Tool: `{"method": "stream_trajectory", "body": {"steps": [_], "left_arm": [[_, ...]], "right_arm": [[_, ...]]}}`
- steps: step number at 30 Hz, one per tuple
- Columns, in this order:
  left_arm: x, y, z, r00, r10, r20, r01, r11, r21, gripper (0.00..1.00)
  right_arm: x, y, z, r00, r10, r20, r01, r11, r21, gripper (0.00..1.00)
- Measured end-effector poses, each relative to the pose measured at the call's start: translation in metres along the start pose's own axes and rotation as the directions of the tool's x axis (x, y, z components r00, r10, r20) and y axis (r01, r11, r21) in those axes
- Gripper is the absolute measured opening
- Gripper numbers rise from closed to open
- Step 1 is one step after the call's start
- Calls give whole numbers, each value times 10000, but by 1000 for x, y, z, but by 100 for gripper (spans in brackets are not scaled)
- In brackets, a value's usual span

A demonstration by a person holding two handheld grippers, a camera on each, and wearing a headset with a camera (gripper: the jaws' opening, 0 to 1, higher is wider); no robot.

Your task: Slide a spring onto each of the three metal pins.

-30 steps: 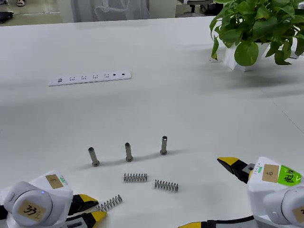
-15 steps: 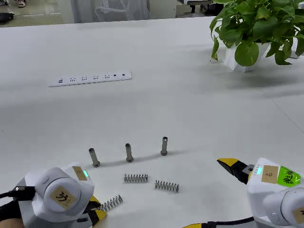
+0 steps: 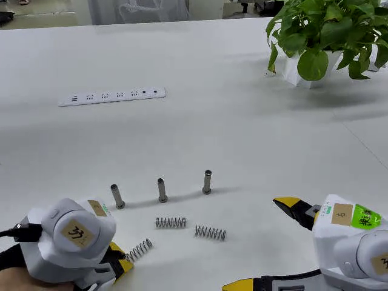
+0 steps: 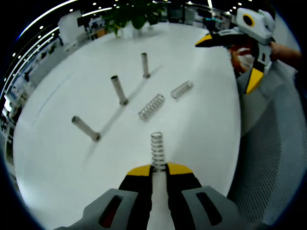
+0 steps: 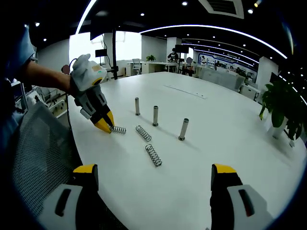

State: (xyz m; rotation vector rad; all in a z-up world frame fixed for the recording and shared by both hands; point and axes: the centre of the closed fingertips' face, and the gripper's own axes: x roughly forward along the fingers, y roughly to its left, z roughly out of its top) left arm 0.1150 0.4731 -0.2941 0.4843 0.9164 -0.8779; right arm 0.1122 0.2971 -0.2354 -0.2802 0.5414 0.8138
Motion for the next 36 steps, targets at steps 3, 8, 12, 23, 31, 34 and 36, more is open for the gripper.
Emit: {"method": "stream_trajectory", "body": {"steps": [3, 8, 12, 23, 31, 34, 36], "left_arm": [[-1, 0, 0, 9999, 80, 82, -80, 10000, -19, 10], [-5, -2, 6, 9976, 86, 690, -62, 9993, -359, 10], [-7, -5, 13, 9925, 112, 1216, -45, 9985, -553, 10], [-20, -14, 45, 9627, 279, 2690, 32, 9934, -1146, 10], [-30, -23, 70, 9394, 177, 3423, 44, 9980, -637, 10], [-34, -30, 76, 9317, -48, 3633, 139, 9996, -226, 10], [-35, -34, 77, 9285, -196, 3708, 232, 9997, -51, 10]], "right_arm": [[0, 1, 1, 10000, 74, 44, -74, 9999, 103, 99], [0, 1, 0, 9999, 121, 43, -122, 9997, 213, 99], [0, 3, 0, 9998, 212, 19, -213, 9995, 217, 99], [3, 11, 10, 9969, 755, 228, -768, 9951, 622, 98], [4, 12, 21, 9921, 1209, 320, -1225, 9910, 546, 98], [2, 13, 28, 9861, 1598, 445, -1622, 9851, 572, 97], [2, 15, 32, 9818, 1837, 478, -1864, 9806, 611, 95]]}}
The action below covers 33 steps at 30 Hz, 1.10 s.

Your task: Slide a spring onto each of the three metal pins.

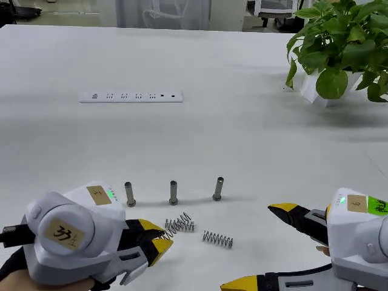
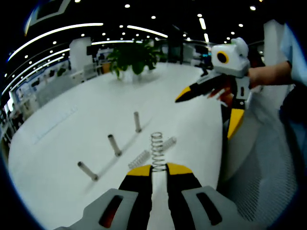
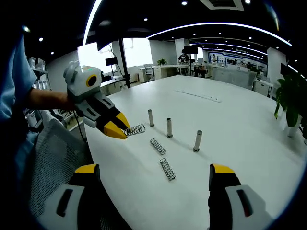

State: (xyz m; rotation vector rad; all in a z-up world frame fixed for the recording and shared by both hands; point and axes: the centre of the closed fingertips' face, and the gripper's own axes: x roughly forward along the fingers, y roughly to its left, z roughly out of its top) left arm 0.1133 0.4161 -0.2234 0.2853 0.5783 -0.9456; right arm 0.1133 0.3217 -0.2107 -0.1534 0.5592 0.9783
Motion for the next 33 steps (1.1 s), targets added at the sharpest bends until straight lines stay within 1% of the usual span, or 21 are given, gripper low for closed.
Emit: {"method": "stream_trajectory", "body": {"steps": [1, 5, 6, 7, 8, 9, 11, 12, 13, 14, 15, 17, 18, 20, 21, 23, 25, 28, 31, 33], "left_arm": [[0, -2, 1, 9999, -89, 84, 88, 9999, 131, 10], [-2, -10, 3, 9987, -475, 205, 465, 9978, 480, 10], [-2, -14, 3, 9975, -675, 207, 660, 9956, 671, 10], [-2, -15, 4, 9970, -732, 261, 710, 9945, 763, 10], [-3, -17, 4, 9962, -817, 295, 790, 9934, 830, 10], [-3, -18, 4, 9953, -924, 295, 893, 9918, 916, 10], [-3, -21, 5, 9938, -1059, 345, 1014, 9884, 1126, 10], [-3, -22, 5, 9931, -1131, 309, 1086, 9867, 1212, 10], [-3, -23, 5, 9921, -1216, 304, 1165, 9842, 1332, 10], [-4, -24, 6, 9917, -1249, 306, 1192, 9820, 1466, 10], [-3, -25, 5, 9911, -1304, 279, 1247, 9805, 1519, 10], [-4, -27, 5, 9902, -1379, 220, 1319, 9754, 1766, 10], [-4, -29, 4, 9893, -1445, 180, 1387, 9727, 1858, 10], [-4, -31, 5, 9871, -1584, 238, 1507, 9689, 1961, 10], [-4, -33, 5, 9850, -1711, 222, 1627, 9638, 2113, 10], [-5, -36, 4, 9839, -1776, 177, 1683, 9559, 2405, 10], [-4, -37, 3, 9826, -1850, 139, 1762, 9540, 2426, 10], [-4, -40, 1, 9809, -1944, 31, 1866, 9461, 2648, 10], [-4, -42, 1, 9793, -2025, 67, 1932, 9432, 2701, 10], [-4, -42, 1, 9788, -2044, 79, 1945, 9420, 2734, 10]], "right_arm": [[0, 1, 2, 9998, 182, 6, -182, 9998, -8, 94], [1, 6, 7, 9972, 742, -40, -742, 9972, -3, 91], [2, 10, 8, 9949, 1005, -92, -1005, 9949, -15, 89], [2, 12, 9, 9930, 1173, -138, -1173, 9931, -46, 88], [2, 16, 9, 9890, 1456, -243, -1460, 9892, -122, 85], [2, 18, 10, 9864, 1618, -291, -1623, 9866, -182, 82], [2, 25, 14, 9775, 2089, -300, -2093, 9778, -114, 78], [2, 25, 15, 9770, 2110, -295, -2113, 9774, -73, 75], [2, 27, 17, 9755, 2181, -274, -2185, 9758, -105, 74], [2, 31, 18, 9699, 2417, -286, -2422, 9702, -129, 73], [2, 33, 18, 9662, 2559, -305, -2563, 9666, -100, 70], [3, 35, 19, 9621, 2704, -354, -2712, 9623, -190, 63], [4, 38, 19, 9572, 2864, -421, -2876, 9575, -241, 59], [5, 41, 20, 9531, 2993, -446, -3004, 9536, -189, 56], [6, 43, 20, 9479, 3146, -506, -3158, 9487, -173, 53], [6, 47, 20, 9394, 3381, -558, -3398, 9403, -222, 47], [7, 49, 22, 9365, 3466, -542, -3484, 9370, -273, 42], [8, 52, 23, 9291, 3656, -567, -3677, 9293, -344, 37], [8, 54, 23, 9212, 3834, -655, -3864, 9214, -414, 33], [9, 56, 23, 9182, 3896, -709, -3932, 9183, -463, 31]]}}
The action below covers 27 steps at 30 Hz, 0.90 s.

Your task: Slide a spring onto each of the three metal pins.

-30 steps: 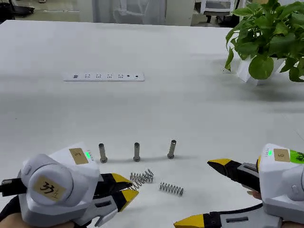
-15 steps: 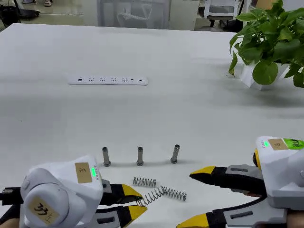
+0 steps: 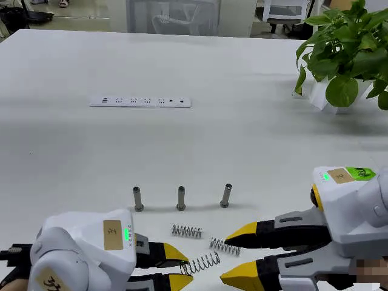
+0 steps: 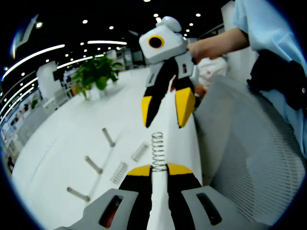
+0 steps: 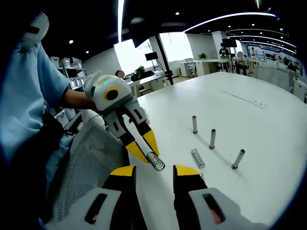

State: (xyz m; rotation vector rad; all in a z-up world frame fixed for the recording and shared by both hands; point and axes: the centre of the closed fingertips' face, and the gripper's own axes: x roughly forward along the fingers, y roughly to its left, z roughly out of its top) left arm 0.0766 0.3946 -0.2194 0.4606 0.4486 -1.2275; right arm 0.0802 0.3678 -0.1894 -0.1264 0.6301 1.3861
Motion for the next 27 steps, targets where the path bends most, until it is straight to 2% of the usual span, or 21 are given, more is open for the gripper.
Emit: {"method": "stream_trajectory", "body": {"steps": [3, 11, 27], "left_arm": [[0, -1, 0, 10000, -62, 24, 61, 10000, 47, 10], [0, -4, 1, 9998, -156, 121, 156, 9999, 20, 10], [1, -11, 0, 9990, -398, 195, 398, 9992, -2, 10]], "right_arm": [[2, 2, -1, 9998, 197, -75, -197, 9998, -28, 26], [5, 1, -6, 9991, 340, -258, -339, 9994, 35, 19], [10, 4, -12, 9978, 571, -334, -567, 9983, 154, 12]]}}
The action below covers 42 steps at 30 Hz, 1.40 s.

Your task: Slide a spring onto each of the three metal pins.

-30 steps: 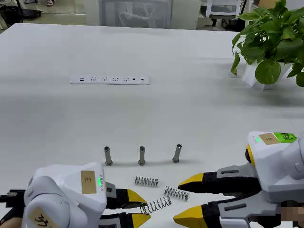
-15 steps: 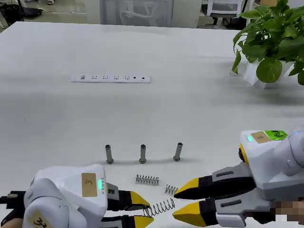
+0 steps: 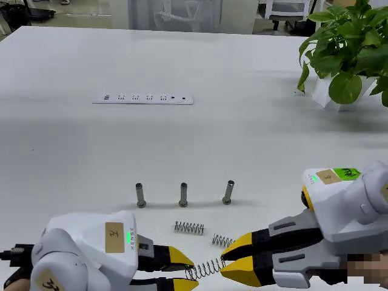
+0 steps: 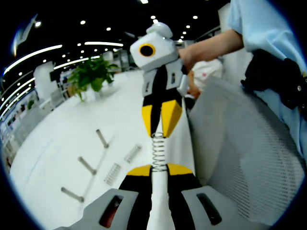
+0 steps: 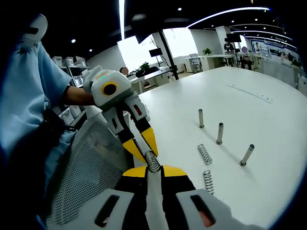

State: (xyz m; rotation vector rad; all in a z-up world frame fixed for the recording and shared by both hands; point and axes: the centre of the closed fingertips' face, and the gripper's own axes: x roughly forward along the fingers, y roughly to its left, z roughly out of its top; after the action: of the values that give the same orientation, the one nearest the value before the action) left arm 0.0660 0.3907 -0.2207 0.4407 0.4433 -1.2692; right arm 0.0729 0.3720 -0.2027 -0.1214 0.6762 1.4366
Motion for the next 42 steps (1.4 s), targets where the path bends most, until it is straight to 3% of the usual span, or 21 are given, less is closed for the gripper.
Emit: {"method": "stream_trajectory", "body": {"steps": [15, 28, 42], "left_arm": [[2, -3, 0, 10000, -80, -34, 80, 9999, -139, 10], [4, -5, 0, 9999, -109, -25, 108, 9993, -349, 10], [6, -4, -1, 9999, -159, -43, 157, 9990, -409, 10]], "right_arm": [[-1, 7, 8, 9999, -129, -107, 122, 9980, -628, 12], [2, 14, 15, 9980, -354, -514, 261, 9846, -1728, 12], [7, 17, 23, 9970, -396, -660, 231, 9719, -2342, 12]]}}
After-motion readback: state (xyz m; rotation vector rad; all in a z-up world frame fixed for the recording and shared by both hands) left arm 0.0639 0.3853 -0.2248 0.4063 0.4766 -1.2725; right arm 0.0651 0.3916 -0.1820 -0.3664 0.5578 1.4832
